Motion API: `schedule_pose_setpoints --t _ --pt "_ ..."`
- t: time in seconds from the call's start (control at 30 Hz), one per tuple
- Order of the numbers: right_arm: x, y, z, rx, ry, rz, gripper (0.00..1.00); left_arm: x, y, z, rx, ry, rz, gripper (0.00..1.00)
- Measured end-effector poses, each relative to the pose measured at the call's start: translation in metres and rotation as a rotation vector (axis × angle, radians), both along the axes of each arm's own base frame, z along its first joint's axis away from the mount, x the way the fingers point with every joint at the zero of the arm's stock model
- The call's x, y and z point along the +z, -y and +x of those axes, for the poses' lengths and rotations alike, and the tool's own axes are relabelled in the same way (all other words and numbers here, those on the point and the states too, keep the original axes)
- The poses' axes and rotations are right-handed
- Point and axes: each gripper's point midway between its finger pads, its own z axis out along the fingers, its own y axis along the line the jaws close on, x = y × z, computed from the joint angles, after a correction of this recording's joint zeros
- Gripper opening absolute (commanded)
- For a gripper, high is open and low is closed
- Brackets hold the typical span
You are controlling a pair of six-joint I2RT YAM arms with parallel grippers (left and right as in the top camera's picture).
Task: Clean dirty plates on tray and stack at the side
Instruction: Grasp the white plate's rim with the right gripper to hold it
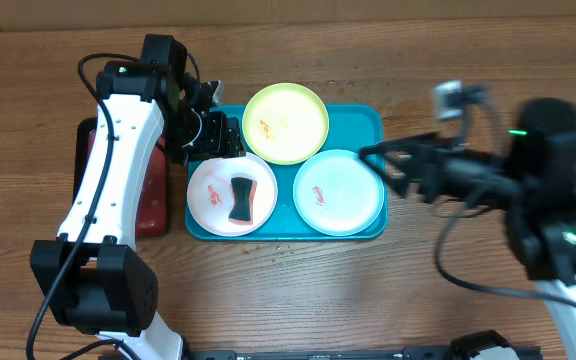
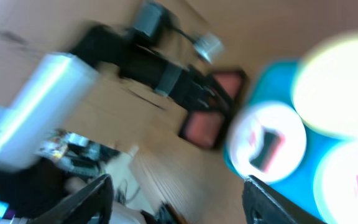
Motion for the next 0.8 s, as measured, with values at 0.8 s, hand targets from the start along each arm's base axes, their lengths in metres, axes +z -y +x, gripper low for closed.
schedule_pose_setpoints --t 0.8 --pt "-0.244 -0.107 0.073 -0.028 -0.358 -0.602 0.38 -0.005 -0.016 -0.002 0.031 -0.016 0.092 0.77"
